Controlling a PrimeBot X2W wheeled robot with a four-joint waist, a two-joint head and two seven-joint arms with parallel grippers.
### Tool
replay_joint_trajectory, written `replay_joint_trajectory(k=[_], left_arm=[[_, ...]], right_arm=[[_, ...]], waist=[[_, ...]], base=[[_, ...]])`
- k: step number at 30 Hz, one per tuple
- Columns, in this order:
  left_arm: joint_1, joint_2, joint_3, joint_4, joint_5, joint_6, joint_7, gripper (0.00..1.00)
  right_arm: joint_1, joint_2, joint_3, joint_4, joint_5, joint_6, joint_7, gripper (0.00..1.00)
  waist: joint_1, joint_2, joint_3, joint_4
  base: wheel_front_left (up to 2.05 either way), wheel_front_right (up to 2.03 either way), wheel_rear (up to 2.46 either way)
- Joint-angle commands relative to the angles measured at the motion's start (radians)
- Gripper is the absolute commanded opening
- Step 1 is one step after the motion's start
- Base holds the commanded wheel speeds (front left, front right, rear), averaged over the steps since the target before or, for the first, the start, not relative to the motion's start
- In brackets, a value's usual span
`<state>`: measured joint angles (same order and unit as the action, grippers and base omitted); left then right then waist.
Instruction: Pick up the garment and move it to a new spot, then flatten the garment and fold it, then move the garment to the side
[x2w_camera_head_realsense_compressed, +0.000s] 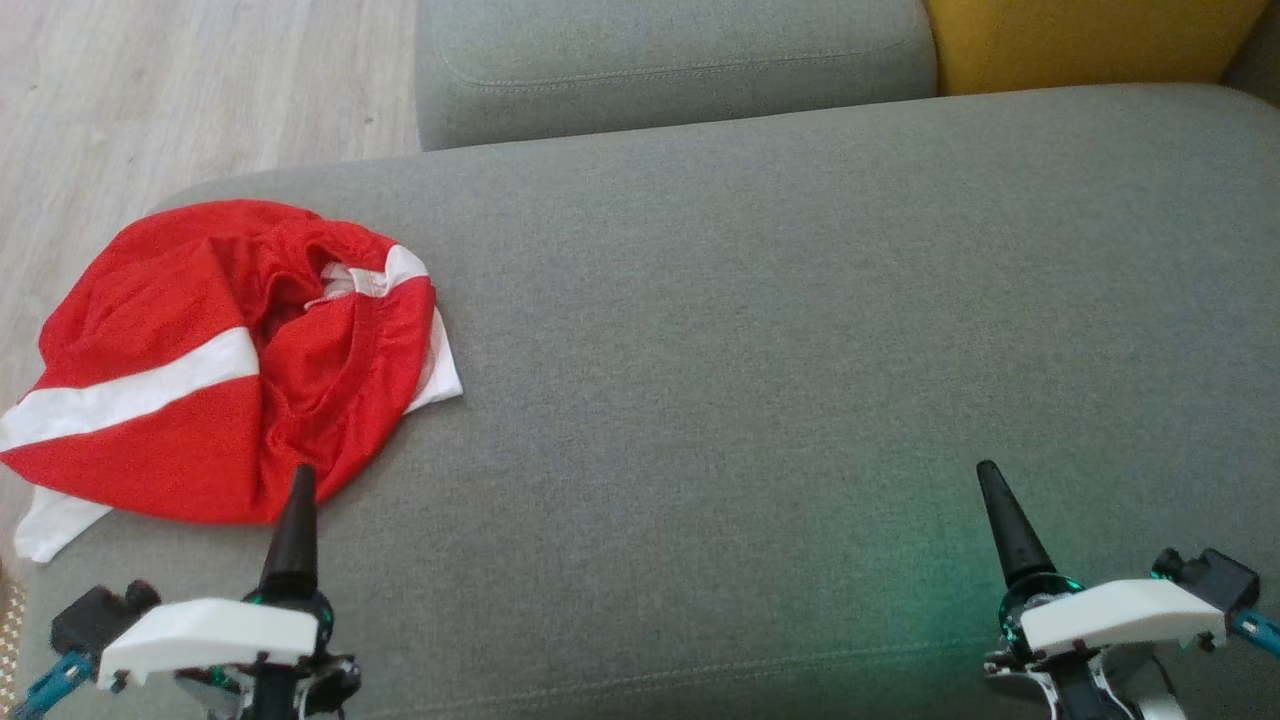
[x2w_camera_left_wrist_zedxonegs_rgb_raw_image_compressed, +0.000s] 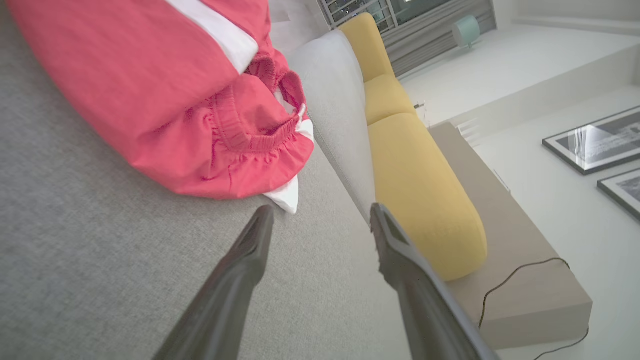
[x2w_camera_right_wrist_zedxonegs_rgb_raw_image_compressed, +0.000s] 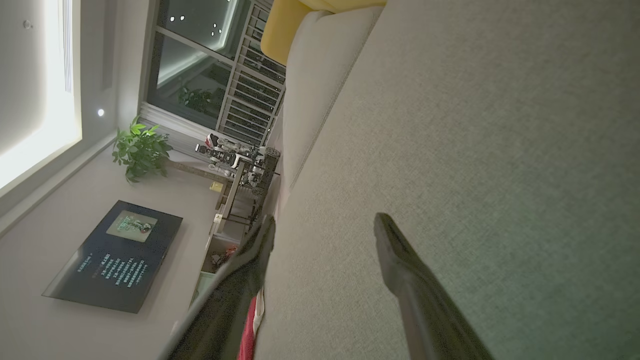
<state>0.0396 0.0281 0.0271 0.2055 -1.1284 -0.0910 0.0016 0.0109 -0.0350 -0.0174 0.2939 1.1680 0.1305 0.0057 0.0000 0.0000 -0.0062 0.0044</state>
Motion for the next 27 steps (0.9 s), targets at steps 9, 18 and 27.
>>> replay_joint_trajectory(k=[9,18,27], left_arm=[[-0.029,0.053,-0.061,-0.085,0.161,0.074,-0.036,1.00],[-0.029,0.094,-0.121,-0.113,0.272,0.148,-0.062,1.00],[-0.031,0.131,-0.172,-0.133,0.370,0.218,-0.089,1.00]], right_arm=[[-0.041,-0.007,0.036,-0.072,-0.174,0.000,-0.038,1.00],[-0.042,-0.008,0.062,-0.093,-0.277,0.000,-0.065,1.00],[-0.040,-0.009,0.070,-0.110,-0.365,0.000,-0.091,1.00]], waist=[[0.0000,0.0000,-0.006,0.005],[0.0000,0.0000,-0.007,0.008],[0.0000,0.0000,-0.007,0.013]], base=[[0.00,0.00,0.00],[0.00,0.00,0.00],[0.00,0.00,0.00]])
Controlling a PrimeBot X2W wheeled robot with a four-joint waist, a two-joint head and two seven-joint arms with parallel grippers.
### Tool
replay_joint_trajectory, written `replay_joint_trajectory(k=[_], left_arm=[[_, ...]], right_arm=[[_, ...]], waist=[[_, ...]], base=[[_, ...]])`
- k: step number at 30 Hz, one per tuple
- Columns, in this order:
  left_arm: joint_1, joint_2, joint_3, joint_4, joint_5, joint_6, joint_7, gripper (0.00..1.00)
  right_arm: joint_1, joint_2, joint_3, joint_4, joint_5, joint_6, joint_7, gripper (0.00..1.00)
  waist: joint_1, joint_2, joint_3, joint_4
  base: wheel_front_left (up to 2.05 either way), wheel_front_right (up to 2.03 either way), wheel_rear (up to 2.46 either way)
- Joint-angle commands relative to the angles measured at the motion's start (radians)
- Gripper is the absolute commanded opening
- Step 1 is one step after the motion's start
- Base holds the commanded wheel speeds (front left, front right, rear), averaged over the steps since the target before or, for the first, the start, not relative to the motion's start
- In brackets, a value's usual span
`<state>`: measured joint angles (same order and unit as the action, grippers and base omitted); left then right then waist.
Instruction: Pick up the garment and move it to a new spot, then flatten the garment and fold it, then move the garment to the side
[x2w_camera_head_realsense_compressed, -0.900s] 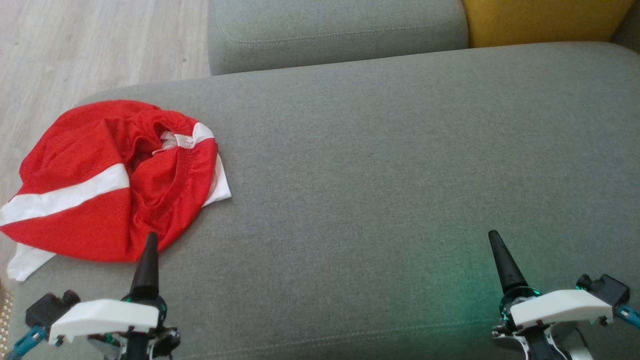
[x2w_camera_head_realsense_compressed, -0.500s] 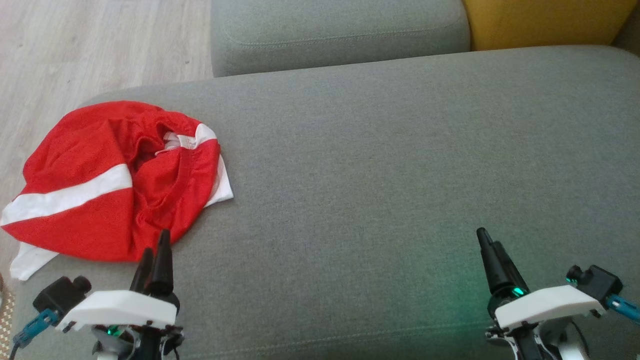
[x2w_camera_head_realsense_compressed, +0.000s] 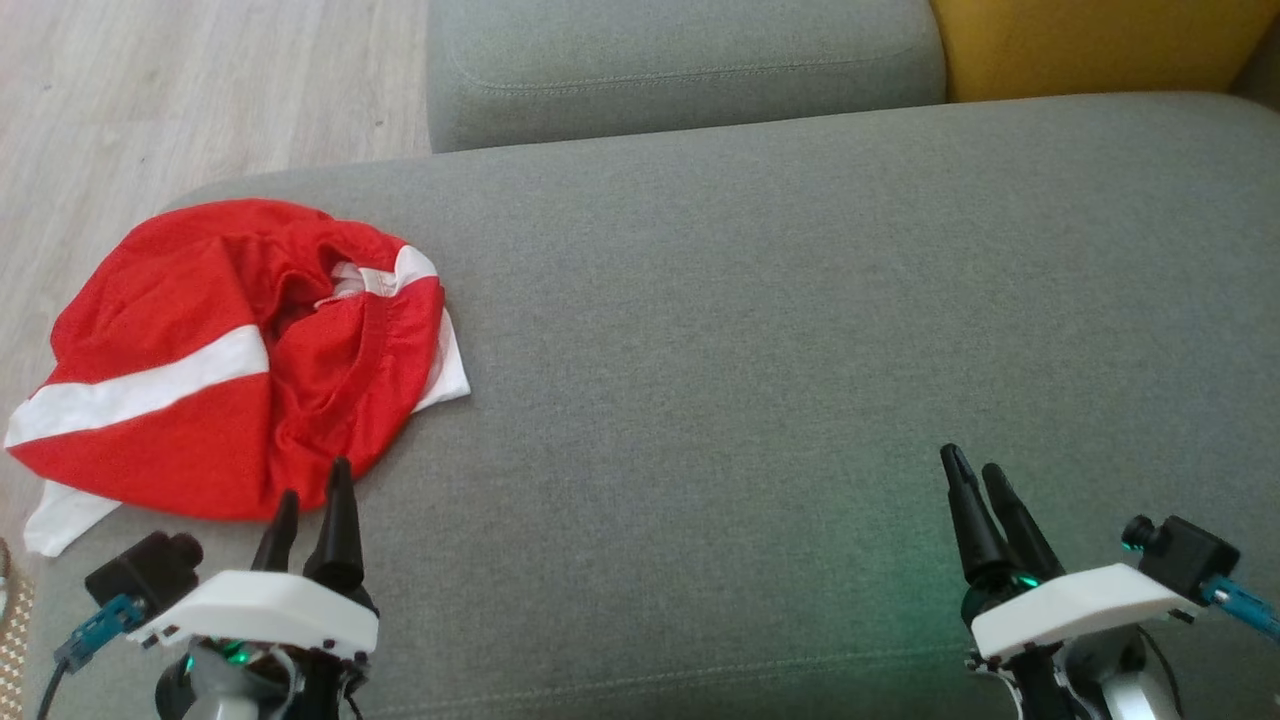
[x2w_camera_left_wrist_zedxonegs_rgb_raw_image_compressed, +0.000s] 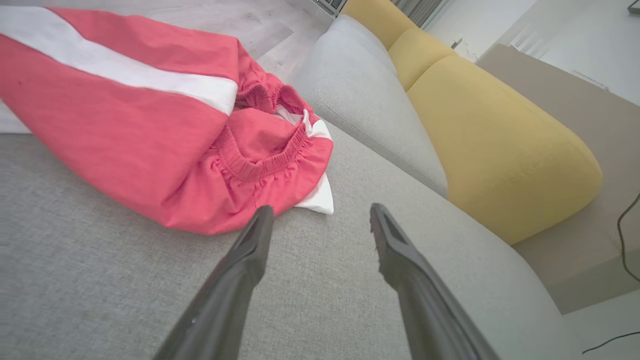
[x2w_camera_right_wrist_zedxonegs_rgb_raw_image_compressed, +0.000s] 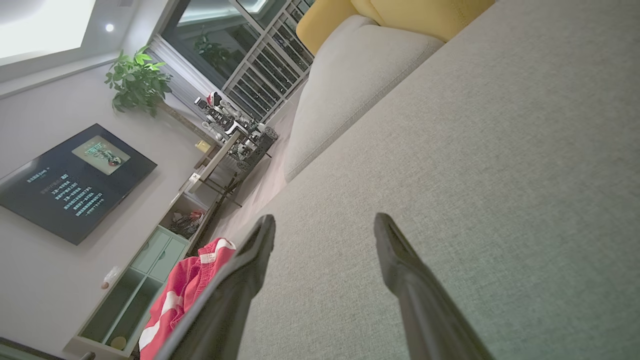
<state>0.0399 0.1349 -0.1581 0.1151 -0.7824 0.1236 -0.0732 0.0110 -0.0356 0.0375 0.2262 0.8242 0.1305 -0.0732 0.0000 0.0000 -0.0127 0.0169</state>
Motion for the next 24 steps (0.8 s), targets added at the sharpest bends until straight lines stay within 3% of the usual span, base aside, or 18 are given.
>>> replay_joint_trajectory(k=[1,24], left_arm=[[-0.031,0.028,0.009,-0.043,0.033,0.007,-0.017,1.00],[-0.027,0.087,-0.085,-0.106,0.311,0.086,-0.081,1.00]], right_arm=[[-0.038,-0.009,0.013,-0.039,-0.023,0.000,-0.015,1.00],[-0.055,-0.011,0.095,-0.059,-0.246,0.000,-0.080,1.00]], waist=[[0.0000,0.0000,-0.001,0.000],[0.0000,0.0000,-0.015,0.004]], base=[[0.00,0.00,0.00],[0.00,0.00,0.00]])
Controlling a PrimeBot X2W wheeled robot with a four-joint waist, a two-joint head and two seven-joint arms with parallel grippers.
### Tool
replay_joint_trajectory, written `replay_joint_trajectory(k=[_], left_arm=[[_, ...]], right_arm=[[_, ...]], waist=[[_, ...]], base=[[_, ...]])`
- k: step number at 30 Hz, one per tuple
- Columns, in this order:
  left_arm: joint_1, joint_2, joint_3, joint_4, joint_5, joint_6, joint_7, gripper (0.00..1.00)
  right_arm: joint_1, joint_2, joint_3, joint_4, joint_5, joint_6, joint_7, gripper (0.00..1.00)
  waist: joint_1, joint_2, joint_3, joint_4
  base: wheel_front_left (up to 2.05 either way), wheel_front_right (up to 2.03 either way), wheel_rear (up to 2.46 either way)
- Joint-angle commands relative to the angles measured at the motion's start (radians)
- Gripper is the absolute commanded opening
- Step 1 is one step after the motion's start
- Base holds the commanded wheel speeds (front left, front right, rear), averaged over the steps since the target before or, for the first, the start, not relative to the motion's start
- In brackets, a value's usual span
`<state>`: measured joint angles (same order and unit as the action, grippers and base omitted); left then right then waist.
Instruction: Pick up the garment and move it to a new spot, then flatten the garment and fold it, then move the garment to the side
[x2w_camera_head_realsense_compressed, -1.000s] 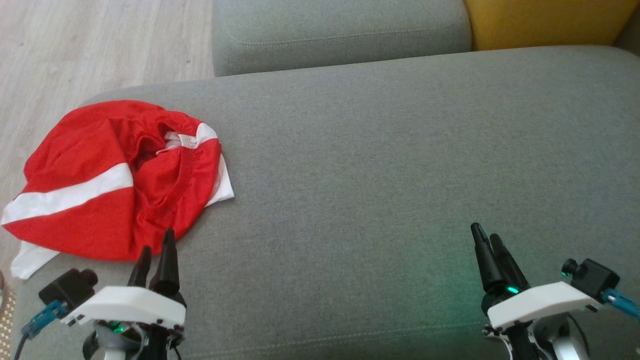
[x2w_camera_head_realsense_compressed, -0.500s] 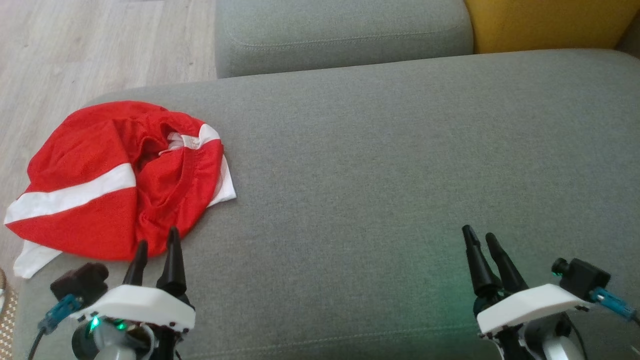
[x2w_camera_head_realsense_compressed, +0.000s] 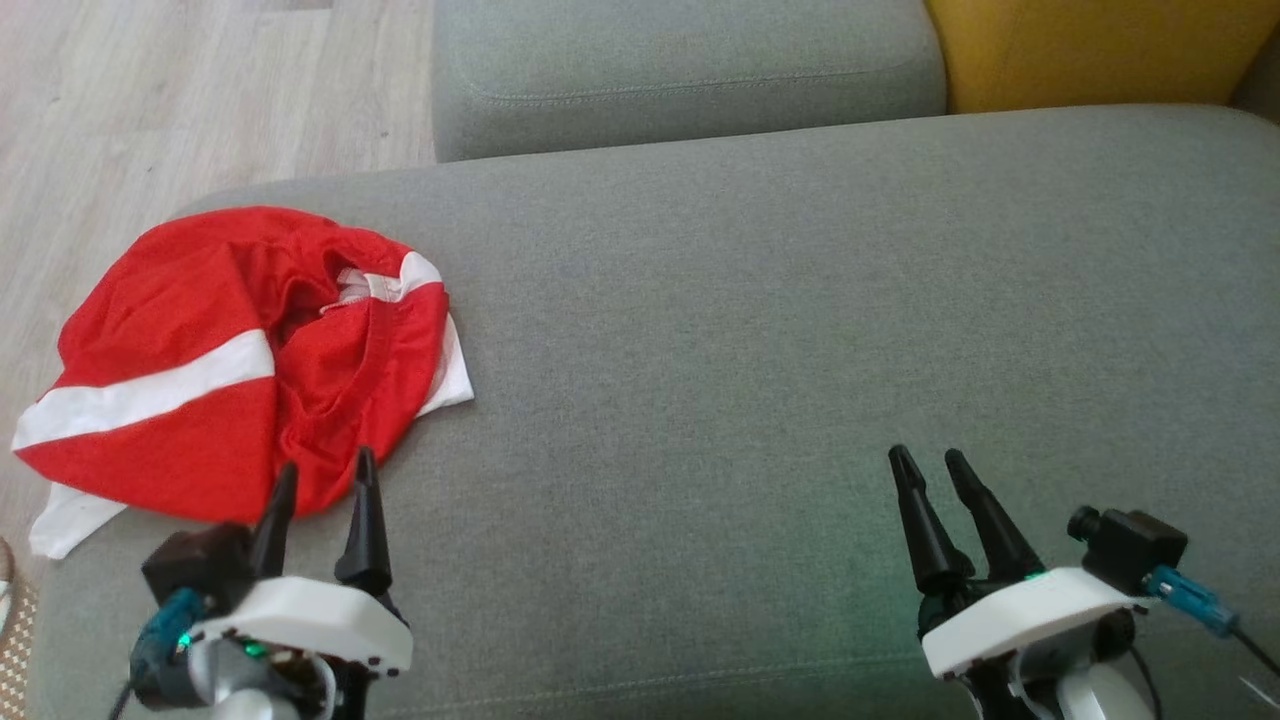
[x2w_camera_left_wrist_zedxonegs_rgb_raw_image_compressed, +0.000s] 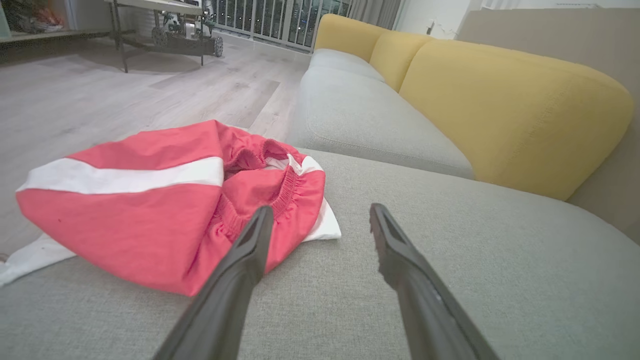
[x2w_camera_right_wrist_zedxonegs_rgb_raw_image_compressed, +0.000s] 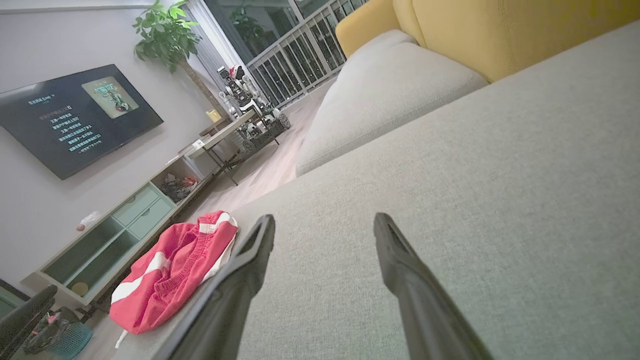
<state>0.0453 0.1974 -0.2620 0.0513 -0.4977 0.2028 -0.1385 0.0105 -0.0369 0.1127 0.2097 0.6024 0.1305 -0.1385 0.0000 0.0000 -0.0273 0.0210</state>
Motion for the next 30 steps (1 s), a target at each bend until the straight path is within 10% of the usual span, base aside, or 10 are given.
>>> replay_joint_trajectory(k=[1,30], left_arm=[[-0.032,0.027,0.014,-0.045,0.039,0.011,-0.019,1.00],[-0.029,0.066,-0.080,-0.137,0.392,0.085,-0.103,1.00]], right_arm=[[-0.055,-0.010,0.022,-0.050,-0.033,0.000,-0.018,1.00],[-0.051,-0.013,0.131,-0.103,-0.372,0.000,-0.103,1.00]], waist=[[0.0000,0.0000,-0.001,0.000],[0.0000,0.0000,-0.004,0.013]], base=[[0.00,0.00,0.00],[0.00,0.00,0.00]])
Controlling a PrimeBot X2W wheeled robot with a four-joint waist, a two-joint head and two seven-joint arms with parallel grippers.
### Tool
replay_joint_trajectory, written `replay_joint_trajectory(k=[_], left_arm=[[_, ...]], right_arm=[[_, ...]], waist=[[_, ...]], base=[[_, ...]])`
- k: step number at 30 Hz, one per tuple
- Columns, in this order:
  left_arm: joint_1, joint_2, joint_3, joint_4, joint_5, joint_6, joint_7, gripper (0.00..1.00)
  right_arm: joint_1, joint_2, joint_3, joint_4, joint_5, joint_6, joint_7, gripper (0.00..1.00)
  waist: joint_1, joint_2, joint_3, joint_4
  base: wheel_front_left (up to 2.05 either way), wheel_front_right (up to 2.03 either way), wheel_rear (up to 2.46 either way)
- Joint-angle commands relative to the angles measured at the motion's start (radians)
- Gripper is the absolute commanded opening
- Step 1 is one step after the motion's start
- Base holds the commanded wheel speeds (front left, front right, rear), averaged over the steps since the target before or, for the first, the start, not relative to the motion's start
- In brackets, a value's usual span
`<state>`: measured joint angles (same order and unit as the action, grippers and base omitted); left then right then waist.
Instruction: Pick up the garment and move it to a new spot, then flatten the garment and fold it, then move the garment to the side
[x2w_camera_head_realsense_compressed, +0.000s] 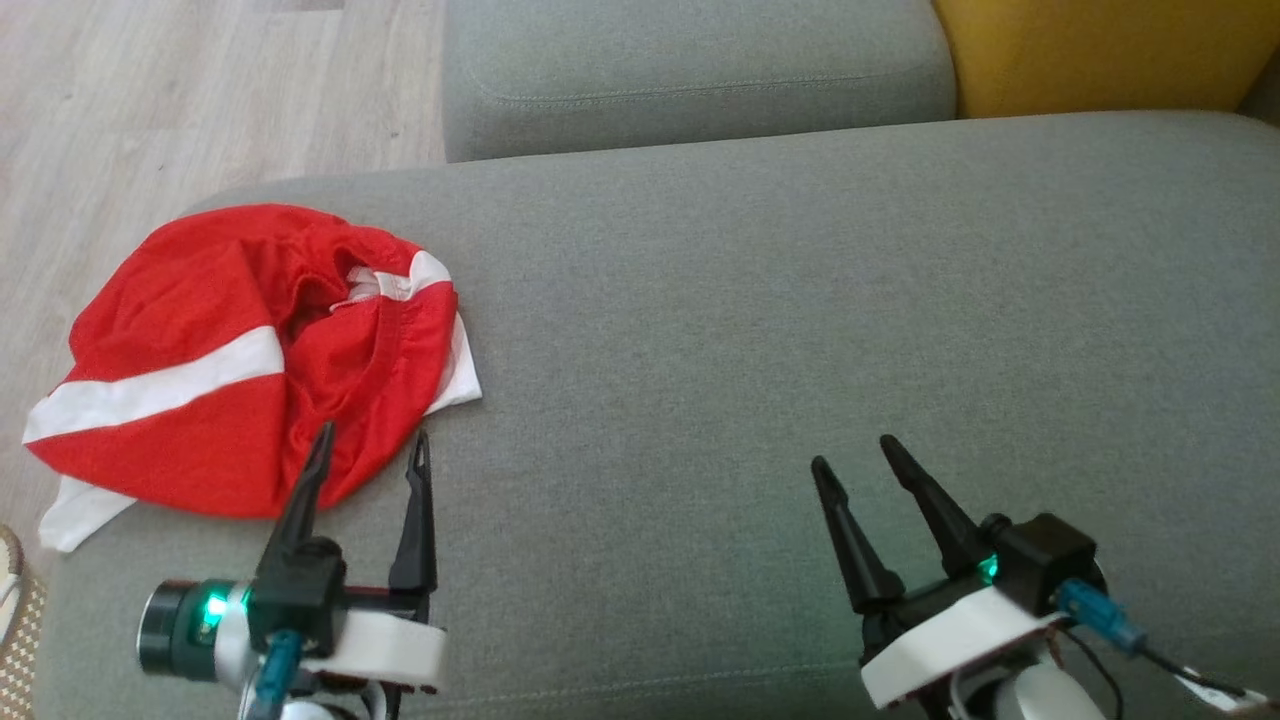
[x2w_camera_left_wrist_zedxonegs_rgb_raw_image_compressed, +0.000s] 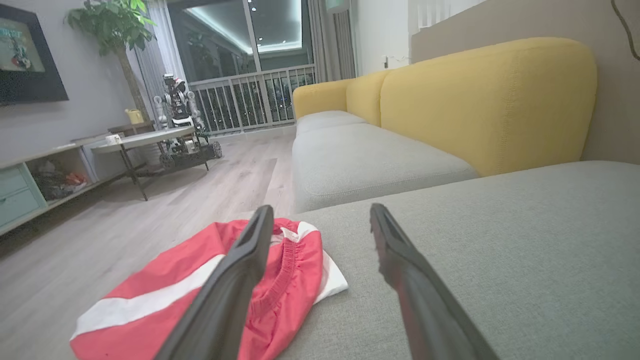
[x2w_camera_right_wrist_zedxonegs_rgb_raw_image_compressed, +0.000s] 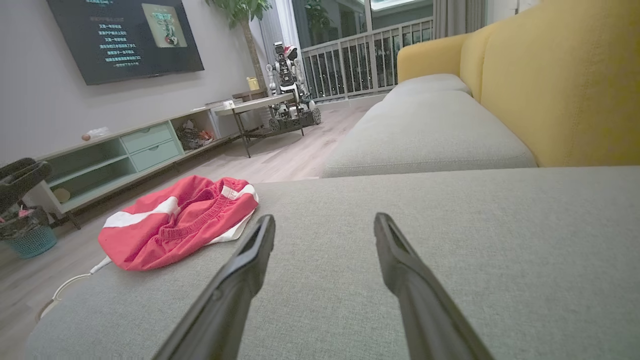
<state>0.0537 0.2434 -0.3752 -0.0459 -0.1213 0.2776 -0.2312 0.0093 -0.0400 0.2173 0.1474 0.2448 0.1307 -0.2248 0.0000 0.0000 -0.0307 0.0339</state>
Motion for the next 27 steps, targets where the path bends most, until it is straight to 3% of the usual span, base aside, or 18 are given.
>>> replay_joint_trajectory(k=[1,7,19,27], left_arm=[[-0.037,0.020,0.030,-0.043,0.029,0.012,-0.014,1.00],[-0.033,0.025,0.019,-0.063,0.101,0.022,-0.031,1.00],[-0.031,0.011,0.046,-0.055,0.095,0.001,-0.031,1.00],[-0.091,0.012,0.070,0.057,0.065,-0.083,-0.031,1.00]], right_arm=[[-0.049,-0.010,0.029,-0.043,-0.027,0.000,-0.020,1.00],[-0.046,-0.010,0.041,-0.053,-0.088,0.000,-0.037,1.00],[-0.044,-0.010,0.034,-0.049,-0.083,0.000,-0.037,1.00],[-0.056,-0.010,0.038,-0.059,-0.083,0.000,-0.037,1.00]], waist=[[0.0000,0.0000,0.000,0.001],[0.0000,0.0000,0.000,0.009],[0.0000,0.0000,0.009,0.012],[0.0000,0.0000,0.044,0.009]], base=[[0.00,0.00,0.00],[0.00,0.00,0.00],[0.00,0.00,0.00],[0.00,0.00,0.00]])
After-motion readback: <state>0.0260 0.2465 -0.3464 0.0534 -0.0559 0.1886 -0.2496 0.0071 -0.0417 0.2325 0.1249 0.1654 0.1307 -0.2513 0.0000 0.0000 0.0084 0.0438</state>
